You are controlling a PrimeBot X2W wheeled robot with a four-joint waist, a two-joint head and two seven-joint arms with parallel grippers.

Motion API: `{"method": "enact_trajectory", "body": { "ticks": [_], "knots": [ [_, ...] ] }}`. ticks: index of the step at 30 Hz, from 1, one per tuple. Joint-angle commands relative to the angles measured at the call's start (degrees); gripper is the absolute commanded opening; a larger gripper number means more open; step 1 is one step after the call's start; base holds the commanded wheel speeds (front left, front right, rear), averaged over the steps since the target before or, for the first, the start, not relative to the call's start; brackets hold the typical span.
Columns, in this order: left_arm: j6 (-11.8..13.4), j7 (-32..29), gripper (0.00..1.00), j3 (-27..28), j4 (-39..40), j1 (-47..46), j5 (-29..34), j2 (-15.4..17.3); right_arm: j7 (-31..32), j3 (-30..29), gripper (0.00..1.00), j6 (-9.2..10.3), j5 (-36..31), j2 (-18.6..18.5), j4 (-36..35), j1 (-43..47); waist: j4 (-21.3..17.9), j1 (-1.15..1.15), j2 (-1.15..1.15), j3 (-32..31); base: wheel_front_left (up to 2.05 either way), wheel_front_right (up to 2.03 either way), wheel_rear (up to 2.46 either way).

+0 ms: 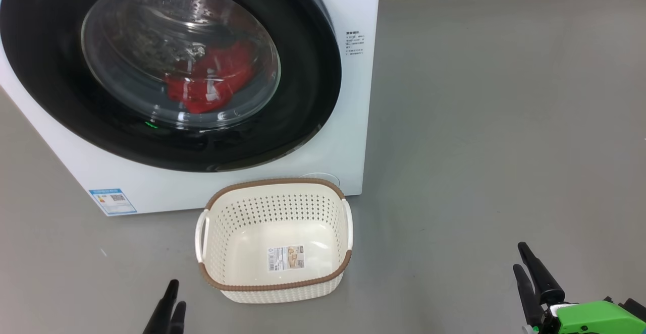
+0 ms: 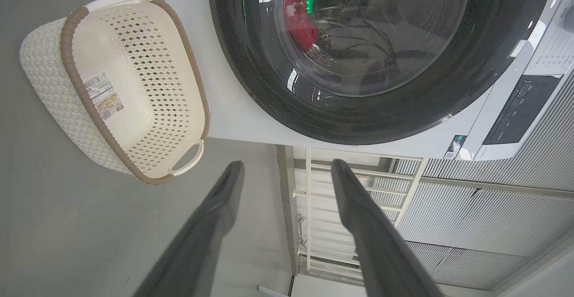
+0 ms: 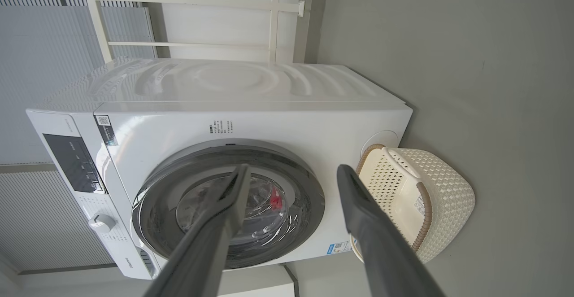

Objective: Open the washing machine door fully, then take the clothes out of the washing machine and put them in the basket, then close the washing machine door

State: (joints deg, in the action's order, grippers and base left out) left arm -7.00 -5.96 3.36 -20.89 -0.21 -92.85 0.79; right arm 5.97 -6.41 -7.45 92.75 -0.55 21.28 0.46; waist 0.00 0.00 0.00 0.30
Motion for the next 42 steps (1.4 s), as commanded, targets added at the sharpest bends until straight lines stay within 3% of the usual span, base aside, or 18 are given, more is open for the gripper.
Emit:
{"method": "enact_trajectory", "body": {
  "ticks": [1, 5, 9, 17, 42],
  "knots": [
    [0.0, 0.3, 1.00, 0.0, 1.3, -1.7, 0.1, 0.5, -0.4, 0.3, 1.00, 0.00, 0.0, -0.5, -1.4, -1.9, 0.0, 0.02, 0.00, 0.0, 0.00, 0.00, 0.00],
    [0.0, 0.9, 1.00, -0.5, 1.1, -2.4, 0.5, 0.6, -1.1, 1.3, 1.00, 0.00, 0.1, -0.6, -1.1, -2.6, 0.0, 0.13, 0.00, -0.2, 0.00, 0.00, 0.00],
    [-0.1, 1.6, 1.00, -1.1, 1.0, -3.1, 1.2, 0.8, -1.8, 2.3, 1.00, 0.00, -0.4, -0.7, -0.7, -3.5, 0.0, 0.01, 0.00, 0.0, 0.00, 0.00, 0.00],
    [-0.1, 3.2, 1.00, -2.0, 0.4, -4.8, 4.8, 1.3, -3.2, 3.4, 1.00, -0.01, -3.8, -0.8, 0.1, -5.4, 0.1, 0.00, 0.00, 0.2, 0.00, 0.00, 0.00],
    [0.6, 7.4, 1.00, -2.3, 3.4, -8.6, 26.0, 1.0, -7.4, 6.0, 1.00, -0.01, -25.0, -1.1, 0.8, -10.6, 0.2, 0.00, 0.00, 1.3, 0.00, 0.00, 0.00]
  ]
}}
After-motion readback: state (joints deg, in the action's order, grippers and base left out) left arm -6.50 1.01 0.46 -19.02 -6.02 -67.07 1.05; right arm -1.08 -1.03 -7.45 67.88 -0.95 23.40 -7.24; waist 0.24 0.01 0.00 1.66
